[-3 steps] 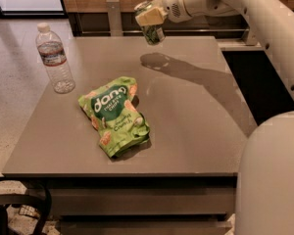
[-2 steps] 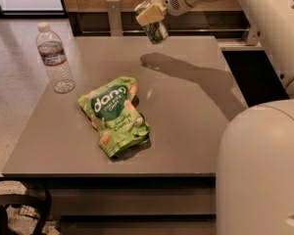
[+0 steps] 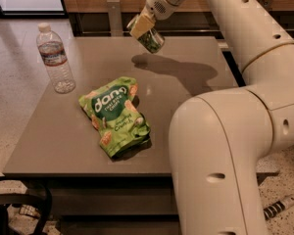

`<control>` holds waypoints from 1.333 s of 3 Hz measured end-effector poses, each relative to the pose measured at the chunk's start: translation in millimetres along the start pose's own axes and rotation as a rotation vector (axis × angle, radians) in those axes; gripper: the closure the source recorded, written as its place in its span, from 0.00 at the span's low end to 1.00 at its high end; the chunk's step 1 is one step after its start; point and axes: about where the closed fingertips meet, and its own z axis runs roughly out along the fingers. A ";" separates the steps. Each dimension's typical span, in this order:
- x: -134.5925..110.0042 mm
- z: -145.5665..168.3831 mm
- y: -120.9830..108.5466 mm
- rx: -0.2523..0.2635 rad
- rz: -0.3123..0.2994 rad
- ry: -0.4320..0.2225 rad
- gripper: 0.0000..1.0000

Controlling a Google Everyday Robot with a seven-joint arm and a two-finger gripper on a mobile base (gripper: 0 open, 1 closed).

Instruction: Knock green can over

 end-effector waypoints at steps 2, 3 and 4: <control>13.9 47.1 8.0 -0.059 -0.041 0.122 1.00; 22.8 77.7 12.4 -0.092 -0.034 0.141 1.00; 24.4 90.4 12.4 -0.099 -0.025 0.126 1.00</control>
Offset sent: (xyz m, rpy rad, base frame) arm 0.0290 0.0216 -0.0645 -0.1740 0.1027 0.0521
